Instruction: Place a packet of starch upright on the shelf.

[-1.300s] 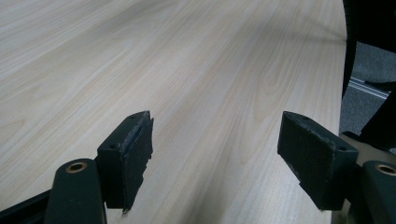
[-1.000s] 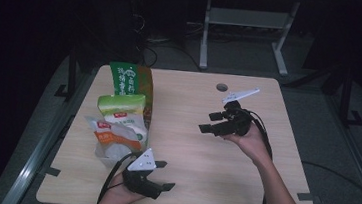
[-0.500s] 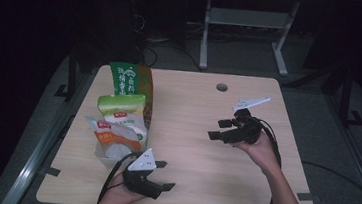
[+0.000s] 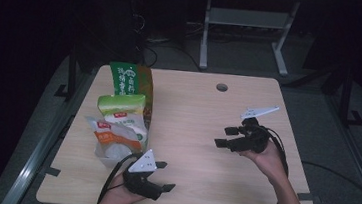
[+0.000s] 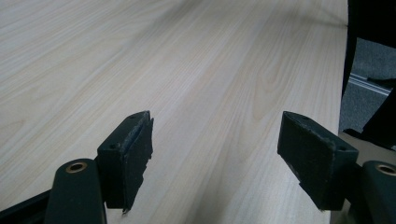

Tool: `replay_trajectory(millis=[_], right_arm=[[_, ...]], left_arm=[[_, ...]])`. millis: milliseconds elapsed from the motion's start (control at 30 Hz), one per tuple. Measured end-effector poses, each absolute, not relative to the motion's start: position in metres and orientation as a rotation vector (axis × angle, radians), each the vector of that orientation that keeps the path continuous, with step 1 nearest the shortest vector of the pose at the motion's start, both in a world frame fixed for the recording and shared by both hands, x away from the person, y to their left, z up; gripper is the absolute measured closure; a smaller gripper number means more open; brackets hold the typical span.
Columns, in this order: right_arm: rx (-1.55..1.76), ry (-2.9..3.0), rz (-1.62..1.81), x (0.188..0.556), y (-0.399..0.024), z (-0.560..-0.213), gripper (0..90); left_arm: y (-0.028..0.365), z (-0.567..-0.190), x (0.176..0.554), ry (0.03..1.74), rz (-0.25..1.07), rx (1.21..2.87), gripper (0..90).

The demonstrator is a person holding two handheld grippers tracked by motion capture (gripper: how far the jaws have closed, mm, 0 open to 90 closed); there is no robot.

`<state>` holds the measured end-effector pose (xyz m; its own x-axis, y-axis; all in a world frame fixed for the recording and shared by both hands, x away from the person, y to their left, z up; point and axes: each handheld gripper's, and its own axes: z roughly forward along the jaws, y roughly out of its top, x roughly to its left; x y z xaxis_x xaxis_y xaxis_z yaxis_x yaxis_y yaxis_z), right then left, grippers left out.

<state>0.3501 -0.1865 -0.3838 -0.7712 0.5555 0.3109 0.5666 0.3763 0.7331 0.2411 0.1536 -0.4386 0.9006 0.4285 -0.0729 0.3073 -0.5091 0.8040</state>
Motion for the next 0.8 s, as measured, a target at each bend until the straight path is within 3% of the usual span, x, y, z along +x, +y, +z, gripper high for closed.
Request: replay_trajectory(millis=[800], right_arm=[[-1.141, -2.562, -1.388, 0.321, -0.217, -0.411, 28.2]], left_arm=[[0.154, -0.439, 0.24, 0.534, 0.166, 2.132, 26.1]])
